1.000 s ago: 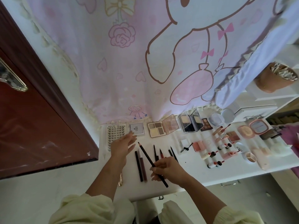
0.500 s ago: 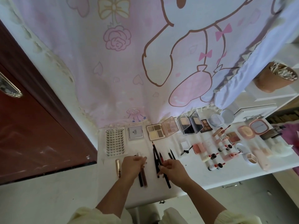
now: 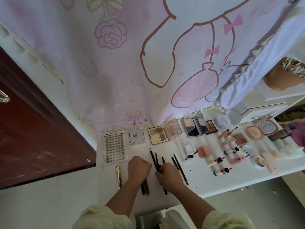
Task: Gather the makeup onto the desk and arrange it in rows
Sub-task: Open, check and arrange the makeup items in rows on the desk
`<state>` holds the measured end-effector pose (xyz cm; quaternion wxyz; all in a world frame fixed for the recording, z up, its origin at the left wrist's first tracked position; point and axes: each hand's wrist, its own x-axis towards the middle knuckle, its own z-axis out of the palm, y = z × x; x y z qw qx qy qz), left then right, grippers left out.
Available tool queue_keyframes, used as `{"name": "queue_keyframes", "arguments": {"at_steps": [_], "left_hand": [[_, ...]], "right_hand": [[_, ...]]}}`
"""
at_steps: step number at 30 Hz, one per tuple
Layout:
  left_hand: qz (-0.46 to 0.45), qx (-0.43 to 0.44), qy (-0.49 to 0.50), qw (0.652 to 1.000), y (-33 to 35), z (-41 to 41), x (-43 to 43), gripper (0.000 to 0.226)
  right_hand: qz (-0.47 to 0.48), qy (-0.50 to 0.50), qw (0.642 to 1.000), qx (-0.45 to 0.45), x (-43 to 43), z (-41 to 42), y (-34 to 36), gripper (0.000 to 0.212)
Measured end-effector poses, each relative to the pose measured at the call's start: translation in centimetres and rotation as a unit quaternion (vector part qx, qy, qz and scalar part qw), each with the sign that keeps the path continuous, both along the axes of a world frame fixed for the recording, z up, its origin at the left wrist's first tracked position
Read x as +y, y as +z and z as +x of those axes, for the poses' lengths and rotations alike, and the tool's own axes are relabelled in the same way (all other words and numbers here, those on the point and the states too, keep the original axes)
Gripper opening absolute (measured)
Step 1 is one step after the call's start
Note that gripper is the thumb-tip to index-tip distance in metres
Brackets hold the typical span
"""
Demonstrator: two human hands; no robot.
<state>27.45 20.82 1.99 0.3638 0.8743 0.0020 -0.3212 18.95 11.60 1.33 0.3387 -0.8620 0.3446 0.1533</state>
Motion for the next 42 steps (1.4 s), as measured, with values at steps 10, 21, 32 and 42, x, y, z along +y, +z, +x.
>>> {"name": "queue_keyframes", "arguments": {"at_steps": [10,21,32,42], "left_hand": [[0.074,-0.019,-0.056,0.995,-0.8,0.7,-0.7,0.011],[0.101,-0.047,-0.084,0.990,-1.2,0.7,-0.7,0.029],[0.104,-0.062,-0.095,0.988,-1.7,0.6,-0.1,0.017],[0.100,-0.073,-0.095,0.988,-2.0,0.1,0.1,0.013]], "right_hand": [[-0.051,0.007,0.998,0.038,0.8,0.8,-0.7,0.032],[-0.064,0.045,0.997,0.009,0.8,0.8,-1.2,0.010],[-0.054,0.034,0.998,-0.004,0.6,0.8,-1.2,0.013],[-0.051,0.039,0.997,-0.029,0.4,0.3,-1.4,0.018]]}}
